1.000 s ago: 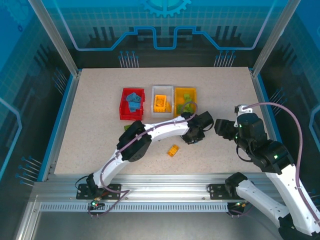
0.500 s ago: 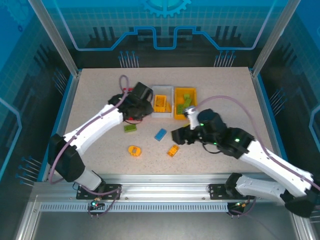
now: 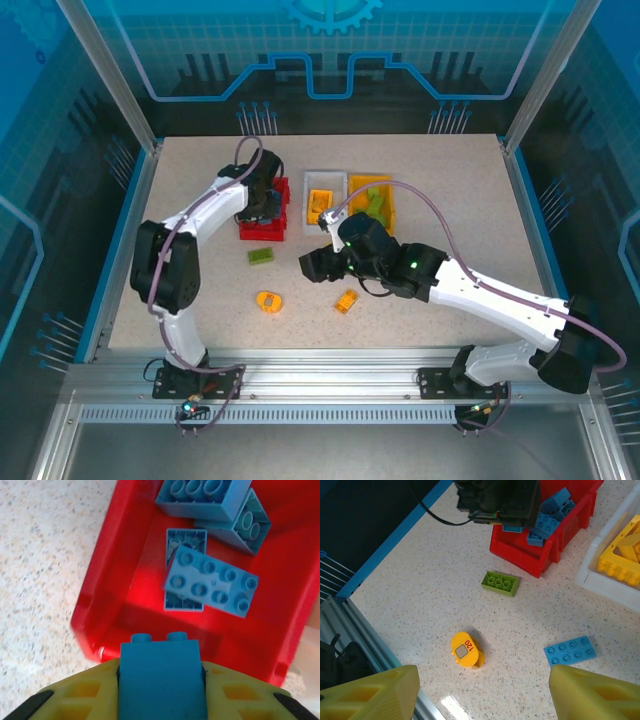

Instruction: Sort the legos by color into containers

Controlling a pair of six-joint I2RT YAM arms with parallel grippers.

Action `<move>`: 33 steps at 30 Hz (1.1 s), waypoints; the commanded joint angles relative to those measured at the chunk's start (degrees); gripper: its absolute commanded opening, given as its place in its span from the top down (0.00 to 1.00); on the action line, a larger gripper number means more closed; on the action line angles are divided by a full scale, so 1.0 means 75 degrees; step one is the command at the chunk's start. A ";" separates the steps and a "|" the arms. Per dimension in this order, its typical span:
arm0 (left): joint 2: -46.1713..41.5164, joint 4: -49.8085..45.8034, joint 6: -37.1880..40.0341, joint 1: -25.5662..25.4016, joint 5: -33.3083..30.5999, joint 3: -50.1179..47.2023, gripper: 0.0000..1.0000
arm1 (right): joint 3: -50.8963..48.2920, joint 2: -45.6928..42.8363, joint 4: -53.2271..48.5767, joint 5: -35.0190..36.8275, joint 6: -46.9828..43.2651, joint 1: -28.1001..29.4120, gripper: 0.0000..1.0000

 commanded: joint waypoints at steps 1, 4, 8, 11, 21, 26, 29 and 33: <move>0.0401 -0.0202 0.0563 0.0054 -0.0259 0.0567 0.64 | 0.0144 -0.0002 0.0149 0.0176 0.0128 0.0065 0.29; 0.0716 -0.0371 0.0468 0.0123 -0.0242 0.0737 0.61 | 0.0087 -0.0061 0.0112 0.0207 0.0143 0.0041 0.29; 0.0750 -0.0322 0.0292 0.0142 -0.0059 0.0595 0.52 | 0.0049 -0.0065 0.0112 0.0170 0.0165 -0.0022 0.29; 0.0617 -0.0309 0.0174 0.0146 -0.0005 0.0441 0.43 | 0.0062 0.0027 0.0088 0.0100 0.0166 -0.0064 0.28; -0.1328 -0.0446 -0.0288 0.0114 0.0241 -0.0252 0.39 | 0.0416 0.0787 -0.0299 0.0011 -0.0582 -0.0098 0.26; -0.3367 -0.0324 -0.0563 0.0115 0.0822 -0.1212 0.40 | 0.1223 0.2122 -0.0822 0.0042 -0.1495 -0.0055 0.24; -0.4779 0.0004 -0.0517 0.0115 0.1486 -0.2069 0.37 | 0.1506 0.2617 -0.0974 0.0351 -0.1791 -0.0014 0.23; -0.6273 -0.0235 -0.0557 0.0115 0.2240 -0.2920 0.34 | 0.1549 0.2882 -0.1150 0.0614 -0.1846 0.0027 0.23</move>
